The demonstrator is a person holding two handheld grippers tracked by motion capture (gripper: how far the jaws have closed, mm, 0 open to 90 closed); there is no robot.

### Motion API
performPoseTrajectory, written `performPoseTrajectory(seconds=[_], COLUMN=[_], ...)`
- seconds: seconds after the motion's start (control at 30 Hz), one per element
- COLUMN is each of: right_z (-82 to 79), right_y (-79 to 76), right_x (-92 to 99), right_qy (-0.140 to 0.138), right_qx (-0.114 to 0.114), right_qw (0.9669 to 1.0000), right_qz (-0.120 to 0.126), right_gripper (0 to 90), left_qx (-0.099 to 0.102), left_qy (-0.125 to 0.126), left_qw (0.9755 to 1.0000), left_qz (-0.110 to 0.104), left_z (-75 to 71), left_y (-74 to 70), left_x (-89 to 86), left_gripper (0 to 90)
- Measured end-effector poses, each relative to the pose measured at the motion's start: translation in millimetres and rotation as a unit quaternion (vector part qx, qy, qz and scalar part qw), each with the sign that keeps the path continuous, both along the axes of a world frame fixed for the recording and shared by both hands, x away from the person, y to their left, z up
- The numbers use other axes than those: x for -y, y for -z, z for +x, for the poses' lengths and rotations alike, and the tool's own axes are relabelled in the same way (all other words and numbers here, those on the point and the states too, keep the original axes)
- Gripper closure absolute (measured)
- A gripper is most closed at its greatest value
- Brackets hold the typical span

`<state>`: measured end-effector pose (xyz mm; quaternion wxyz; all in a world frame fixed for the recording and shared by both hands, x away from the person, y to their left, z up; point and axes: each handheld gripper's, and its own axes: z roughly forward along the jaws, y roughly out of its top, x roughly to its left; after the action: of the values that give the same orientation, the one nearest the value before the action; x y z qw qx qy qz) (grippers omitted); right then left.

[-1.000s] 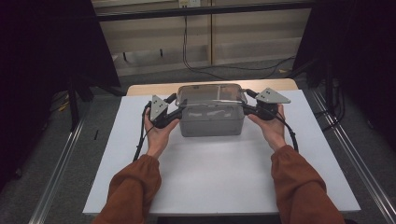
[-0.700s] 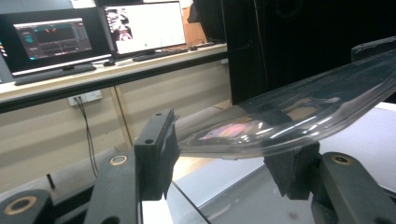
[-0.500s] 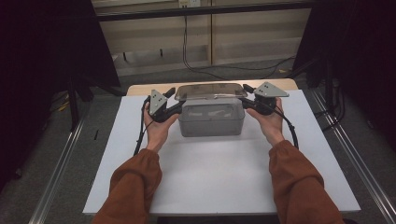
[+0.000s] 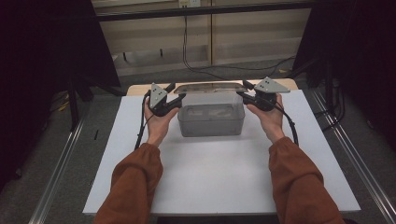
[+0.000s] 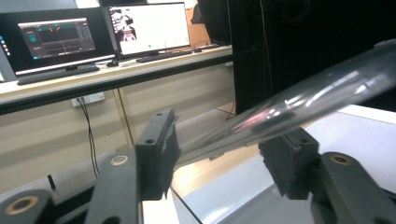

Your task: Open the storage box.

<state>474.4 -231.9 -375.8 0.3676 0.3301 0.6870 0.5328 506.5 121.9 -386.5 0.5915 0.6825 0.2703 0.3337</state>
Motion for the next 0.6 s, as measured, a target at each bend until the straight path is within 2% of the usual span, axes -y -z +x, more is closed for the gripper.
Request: performPoseTrajectory(seconds=[0.3, 0.37, 0.6], right_z=[2.8, 4.7, 10.1], right_y=[-1.9, -2.7, -9.1], right_x=[-0.2, 0.1, 0.3], right_qy=[0.002, 0.002, 0.001], right_qx=[0.006, 0.010, 0.008], right_qw=[1.0000, 0.9999, 1.0000], right_qz=[0.002, 0.005, 0.004], right_gripper=[61.4, 61.9, 63.7], left_qx=[0.005, 0.008, 0.005], left_qy=[-0.003, -0.003, -0.003], left_qw=[1.0000, 0.9999, 0.9999], left_qz=[0.004, 0.011, 0.013], left_z=[5.8, 9.0, 16.9], left_y=[0.6, -0.9, -0.9], left_x=[1.3, 3.2, 4.9], left_gripper=[53.3, 53.3, 54.4])
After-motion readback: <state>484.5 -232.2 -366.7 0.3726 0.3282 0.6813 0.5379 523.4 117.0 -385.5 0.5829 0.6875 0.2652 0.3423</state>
